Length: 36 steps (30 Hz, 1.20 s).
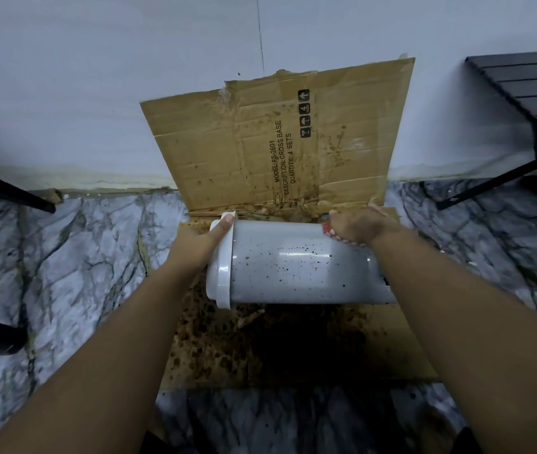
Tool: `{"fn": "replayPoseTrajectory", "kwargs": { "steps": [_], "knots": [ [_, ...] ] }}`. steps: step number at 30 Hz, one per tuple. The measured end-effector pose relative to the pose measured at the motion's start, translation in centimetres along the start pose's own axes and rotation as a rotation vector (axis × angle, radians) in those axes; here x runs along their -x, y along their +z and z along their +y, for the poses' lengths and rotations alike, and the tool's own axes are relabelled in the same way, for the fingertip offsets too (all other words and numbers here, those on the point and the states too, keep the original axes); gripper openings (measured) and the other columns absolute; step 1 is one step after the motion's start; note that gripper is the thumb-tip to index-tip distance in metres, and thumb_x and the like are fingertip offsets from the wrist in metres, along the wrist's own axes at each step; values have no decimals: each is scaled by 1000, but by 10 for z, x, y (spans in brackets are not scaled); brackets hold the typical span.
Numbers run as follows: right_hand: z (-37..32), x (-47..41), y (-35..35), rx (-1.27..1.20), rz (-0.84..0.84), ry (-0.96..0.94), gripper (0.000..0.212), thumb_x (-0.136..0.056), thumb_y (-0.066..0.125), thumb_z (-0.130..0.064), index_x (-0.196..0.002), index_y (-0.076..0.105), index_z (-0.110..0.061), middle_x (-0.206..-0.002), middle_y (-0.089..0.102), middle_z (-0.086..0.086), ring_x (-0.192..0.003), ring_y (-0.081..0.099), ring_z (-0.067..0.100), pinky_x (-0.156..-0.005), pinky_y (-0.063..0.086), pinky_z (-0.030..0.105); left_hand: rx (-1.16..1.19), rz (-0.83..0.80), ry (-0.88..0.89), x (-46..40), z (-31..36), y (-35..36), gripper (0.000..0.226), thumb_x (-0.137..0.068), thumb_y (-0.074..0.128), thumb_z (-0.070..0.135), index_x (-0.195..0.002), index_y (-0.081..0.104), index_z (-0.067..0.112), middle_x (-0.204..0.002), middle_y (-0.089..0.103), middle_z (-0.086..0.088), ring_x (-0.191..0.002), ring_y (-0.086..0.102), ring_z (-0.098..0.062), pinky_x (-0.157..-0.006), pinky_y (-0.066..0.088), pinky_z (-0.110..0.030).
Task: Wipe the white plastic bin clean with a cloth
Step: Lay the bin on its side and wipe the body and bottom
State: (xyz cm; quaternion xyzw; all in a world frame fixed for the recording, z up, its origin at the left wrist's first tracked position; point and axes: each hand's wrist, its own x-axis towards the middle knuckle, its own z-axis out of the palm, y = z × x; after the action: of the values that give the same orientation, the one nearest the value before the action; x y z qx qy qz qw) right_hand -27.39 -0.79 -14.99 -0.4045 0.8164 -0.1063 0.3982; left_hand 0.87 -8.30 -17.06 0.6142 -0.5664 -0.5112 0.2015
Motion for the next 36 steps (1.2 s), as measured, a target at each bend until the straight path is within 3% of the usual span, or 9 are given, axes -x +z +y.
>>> {"fn": "replayPoseTrajectory", "kwargs": {
  "steps": [2,6,10,15,21,24,27,32,36],
  "knots": [
    [-11,0,17,16,66,-78,43,-108,27,-29,-88,62,-17,-79,61,-2,-67,56,5,-83,55,29,-26,-8,23,1,0,0,86,-60,64,90,-81,63,6,-84,65,-17,-73,68,-30,-69,56,-41],
    [-21,5,59,447,404,-354,69,-101,4,-52,-78,61,-20,-68,63,-2,-63,61,17,-90,52,43,-9,8,24,3,2,1,82,-71,65,80,-84,69,-1,-87,72,-17,-72,71,-25,-71,60,-42],
    [-16,17,91,470,683,-476,46,-100,25,-47,-119,59,-23,-109,64,1,-100,57,24,-99,39,45,-30,19,39,-1,2,1,87,-63,64,88,-87,68,5,-98,71,-25,-84,73,-34,-76,61,-49],
    [9,24,107,482,674,-494,61,-98,29,-48,-153,27,-20,-155,35,8,-145,26,32,-120,13,53,-19,27,23,-6,9,0,87,-54,64,93,-81,65,11,-84,71,-11,-82,73,-27,-73,59,-42],
    [21,20,101,457,689,-448,71,-94,31,-57,-156,19,-24,-164,10,16,-152,-2,35,-122,-1,54,109,-28,-69,-15,26,0,103,-44,70,94,-115,67,20,-109,71,2,-96,70,-22,-83,59,-42],
    [17,6,86,448,672,-438,74,-93,27,-63,-157,18,-27,-164,12,16,-152,-2,36,-122,-1,54,115,-58,-49,-15,22,0,82,-68,71,79,-121,66,17,-113,69,1,-98,67,-22,-82,58,-42],
    [23,-5,71,482,645,-445,74,-92,22,-64,-157,15,-30,-164,15,14,-152,3,35,-123,1,53,121,-68,-13,-18,8,3,95,-57,68,87,-126,65,21,-119,71,0,-104,69,-26,-93,56,-53],
    [22,-14,62,515,633,-446,72,-94,21,-61,-157,15,-28,-164,18,12,-152,7,36,-123,3,53,166,-55,-16,-21,14,12,98,-56,64,85,-130,62,21,-121,70,1,-103,69,-25,-92,56,-52],
    [20,-20,52,523,585,-452,74,-92,13,-62,-157,15,-27,-165,17,9,-152,6,33,-123,4,51,176,-66,-49,-30,19,14,68,-83,69,62,-131,62,13,-121,70,-4,-100,69,-25,-84,58,-44]
  ]
}}
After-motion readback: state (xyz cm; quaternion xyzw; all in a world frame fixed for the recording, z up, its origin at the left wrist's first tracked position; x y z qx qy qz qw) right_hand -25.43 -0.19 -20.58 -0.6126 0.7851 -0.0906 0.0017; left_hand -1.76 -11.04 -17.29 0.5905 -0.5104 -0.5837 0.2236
